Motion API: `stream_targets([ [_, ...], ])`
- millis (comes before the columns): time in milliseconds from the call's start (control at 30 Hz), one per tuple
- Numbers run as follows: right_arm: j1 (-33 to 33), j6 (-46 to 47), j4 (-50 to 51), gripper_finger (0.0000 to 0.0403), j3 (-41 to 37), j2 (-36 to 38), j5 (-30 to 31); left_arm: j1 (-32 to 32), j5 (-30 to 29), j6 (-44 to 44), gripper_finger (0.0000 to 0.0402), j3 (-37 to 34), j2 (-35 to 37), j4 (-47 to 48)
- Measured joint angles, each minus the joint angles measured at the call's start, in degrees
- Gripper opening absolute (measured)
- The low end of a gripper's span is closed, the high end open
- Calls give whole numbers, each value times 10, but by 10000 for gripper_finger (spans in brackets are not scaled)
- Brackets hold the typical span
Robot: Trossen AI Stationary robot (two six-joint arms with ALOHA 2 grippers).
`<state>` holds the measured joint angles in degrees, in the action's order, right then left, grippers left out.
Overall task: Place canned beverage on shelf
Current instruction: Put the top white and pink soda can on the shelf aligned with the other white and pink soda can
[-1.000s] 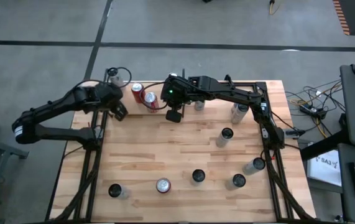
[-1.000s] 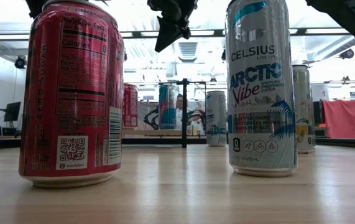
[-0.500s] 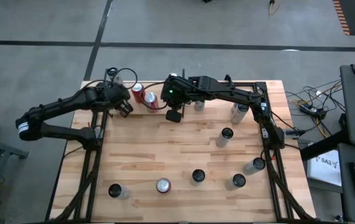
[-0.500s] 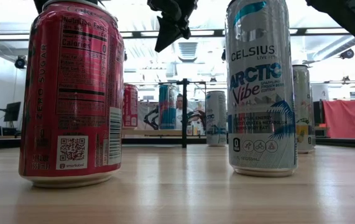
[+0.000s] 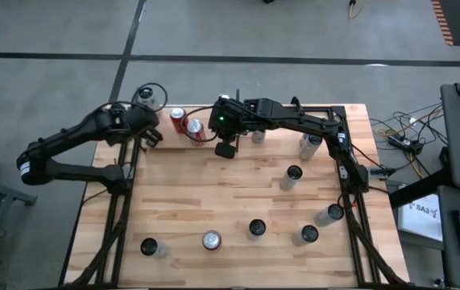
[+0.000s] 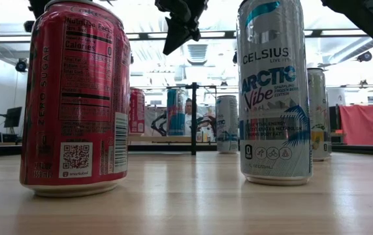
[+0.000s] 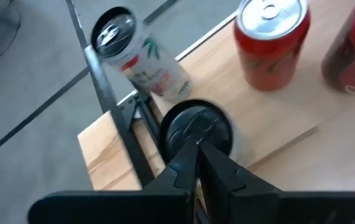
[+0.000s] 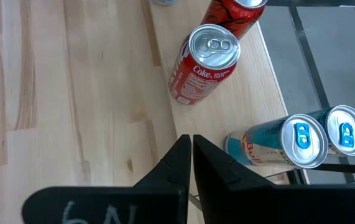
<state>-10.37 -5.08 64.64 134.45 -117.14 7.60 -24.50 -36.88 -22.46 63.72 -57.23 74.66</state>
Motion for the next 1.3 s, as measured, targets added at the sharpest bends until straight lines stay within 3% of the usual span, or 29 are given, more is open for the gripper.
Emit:
stream_targets([
  [500,0,2,-2,9,-6,-1,0,0,-3,-42,0,-58,29,-15],
  [1033,0,5,-2,9,-8,-1,0,0,16,-136,0,-56,27,-27],
  [1300,0,4,-2,9,-8,-1,0,0,-8,-132,0,-56,27,-27],
])
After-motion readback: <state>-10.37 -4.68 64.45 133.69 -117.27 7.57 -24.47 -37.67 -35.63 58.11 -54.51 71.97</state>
